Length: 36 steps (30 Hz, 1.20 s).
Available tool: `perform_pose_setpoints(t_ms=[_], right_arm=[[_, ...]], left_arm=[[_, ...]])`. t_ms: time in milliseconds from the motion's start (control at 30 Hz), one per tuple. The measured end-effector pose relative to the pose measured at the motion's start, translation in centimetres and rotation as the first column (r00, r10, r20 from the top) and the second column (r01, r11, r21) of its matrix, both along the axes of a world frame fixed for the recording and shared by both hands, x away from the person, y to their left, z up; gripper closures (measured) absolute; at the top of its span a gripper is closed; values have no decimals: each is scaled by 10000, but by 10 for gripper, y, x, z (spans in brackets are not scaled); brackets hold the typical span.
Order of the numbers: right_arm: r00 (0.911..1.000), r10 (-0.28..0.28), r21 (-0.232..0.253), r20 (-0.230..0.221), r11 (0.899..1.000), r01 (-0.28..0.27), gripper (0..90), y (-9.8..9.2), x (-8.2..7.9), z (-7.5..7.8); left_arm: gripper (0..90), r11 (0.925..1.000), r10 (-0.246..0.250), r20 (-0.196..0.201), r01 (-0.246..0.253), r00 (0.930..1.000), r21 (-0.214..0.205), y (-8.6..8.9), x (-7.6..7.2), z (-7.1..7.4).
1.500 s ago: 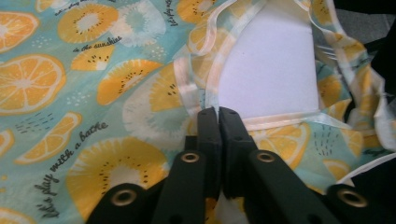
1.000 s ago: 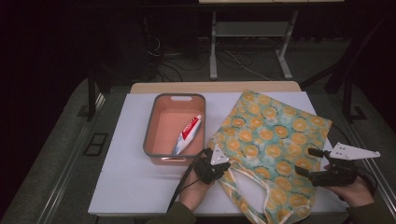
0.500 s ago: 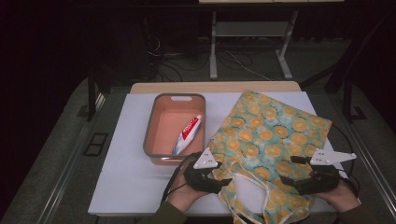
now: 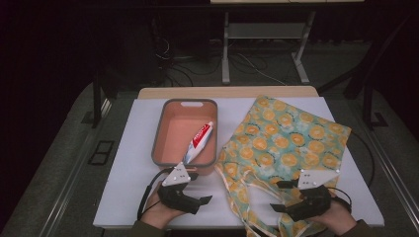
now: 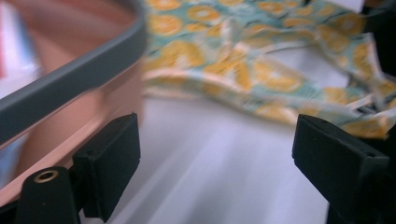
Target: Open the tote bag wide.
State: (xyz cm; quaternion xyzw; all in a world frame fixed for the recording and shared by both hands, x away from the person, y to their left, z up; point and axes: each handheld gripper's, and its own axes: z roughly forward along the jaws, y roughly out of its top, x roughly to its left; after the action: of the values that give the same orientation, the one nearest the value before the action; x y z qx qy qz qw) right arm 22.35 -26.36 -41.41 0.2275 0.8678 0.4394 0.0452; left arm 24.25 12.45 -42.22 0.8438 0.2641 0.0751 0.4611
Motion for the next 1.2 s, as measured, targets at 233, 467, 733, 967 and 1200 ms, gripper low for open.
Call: perform_pose_setpoints(t_ms=[233,467,733,967,1200], right_arm=[[9902,1362,-172,-306,9905,-1367,346,35,-13,-5],[9640,2555,-470,-733,9647,-2593,408,64,-27,-13],[9467,3065,-1458,-994,9366,-3186,665,80,-32,-27],[9418,3163,-1304,-1142,9350,-3298,888,75,-28,-24],[9663,2505,-927,-596,9624,-2553,897,57,-17,-6]], left_arm=[[138,9958,901,-59,-901,9959,-132,27,5,-2],[136,9962,865,-20,-865,9962,-3,25,6,-3],[130,9966,828,58,-828,9966,17,25,6,-3],[130,9969,781,82,-781,9969,64,25,6,-3],[131,9969,782,63,-782,9969,23,25,5,-3]])
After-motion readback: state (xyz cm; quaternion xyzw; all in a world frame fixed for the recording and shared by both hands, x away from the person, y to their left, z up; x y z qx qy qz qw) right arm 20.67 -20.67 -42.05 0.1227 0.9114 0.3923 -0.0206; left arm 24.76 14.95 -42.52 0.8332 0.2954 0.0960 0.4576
